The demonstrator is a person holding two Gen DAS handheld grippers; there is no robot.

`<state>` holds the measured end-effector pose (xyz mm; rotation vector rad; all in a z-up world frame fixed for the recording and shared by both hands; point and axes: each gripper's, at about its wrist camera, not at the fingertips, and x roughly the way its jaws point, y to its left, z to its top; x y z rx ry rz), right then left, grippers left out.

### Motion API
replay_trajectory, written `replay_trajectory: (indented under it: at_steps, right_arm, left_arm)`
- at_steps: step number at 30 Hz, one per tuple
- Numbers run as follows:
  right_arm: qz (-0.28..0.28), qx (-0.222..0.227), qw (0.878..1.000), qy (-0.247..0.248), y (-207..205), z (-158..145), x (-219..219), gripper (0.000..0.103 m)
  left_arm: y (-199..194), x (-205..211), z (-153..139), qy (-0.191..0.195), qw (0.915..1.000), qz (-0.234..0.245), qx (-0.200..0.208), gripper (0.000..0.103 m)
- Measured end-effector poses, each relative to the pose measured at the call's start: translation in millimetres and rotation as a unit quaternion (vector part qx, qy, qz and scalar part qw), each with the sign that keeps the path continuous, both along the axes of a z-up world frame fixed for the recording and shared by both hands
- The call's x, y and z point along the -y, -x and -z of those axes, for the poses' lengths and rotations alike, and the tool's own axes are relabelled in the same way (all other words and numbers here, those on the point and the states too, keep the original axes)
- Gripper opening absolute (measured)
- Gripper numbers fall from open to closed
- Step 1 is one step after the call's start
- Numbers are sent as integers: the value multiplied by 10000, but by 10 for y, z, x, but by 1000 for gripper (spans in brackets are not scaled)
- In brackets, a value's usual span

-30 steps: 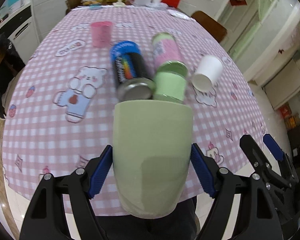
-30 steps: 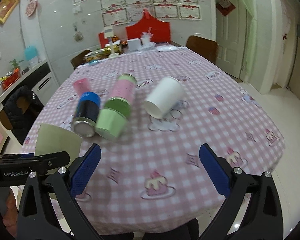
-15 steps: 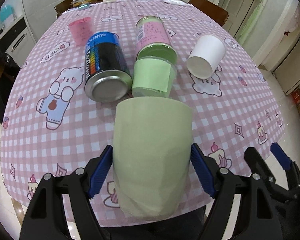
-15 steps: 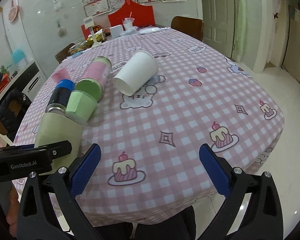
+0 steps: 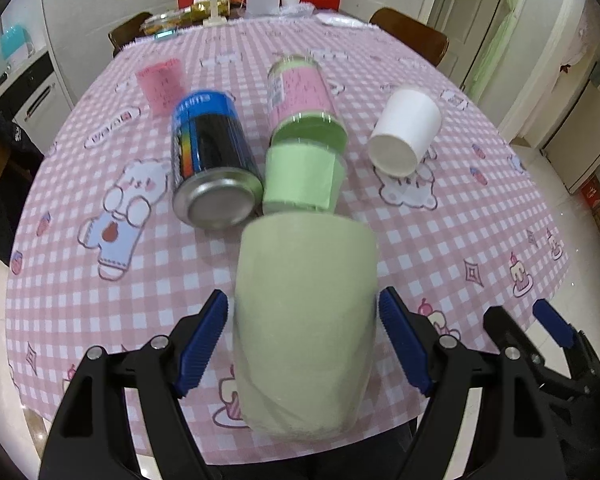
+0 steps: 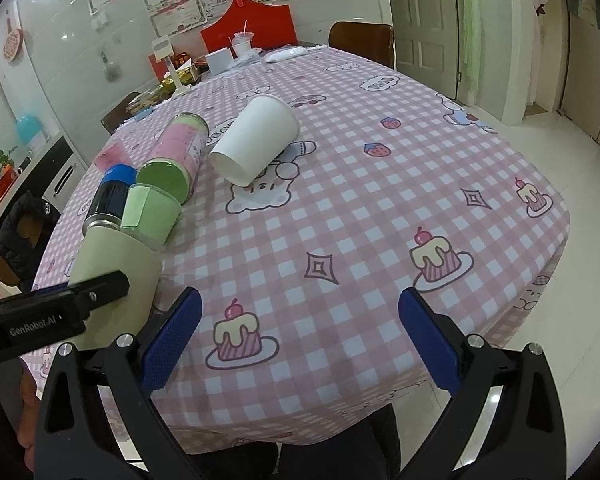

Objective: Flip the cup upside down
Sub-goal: 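Grasp the pale green cup with the right tool while the left tool releases it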

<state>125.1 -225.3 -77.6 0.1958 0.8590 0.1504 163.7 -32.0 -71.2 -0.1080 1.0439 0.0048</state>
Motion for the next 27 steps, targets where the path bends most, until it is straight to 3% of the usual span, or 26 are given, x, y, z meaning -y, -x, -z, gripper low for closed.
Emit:
replay_trajectory:
  at_steps: [15, 27]
  right_arm:
    - [124, 109, 9991, -388, 11, -261, -113, 95]
    - [-477, 33, 9977, -476, -108, -455, -748, 95]
  left_arm:
    - [114, -225, -336, 83, 9986, 148, 501, 77]
    - [252, -780, -381, 76, 9980, 39, 630, 77]
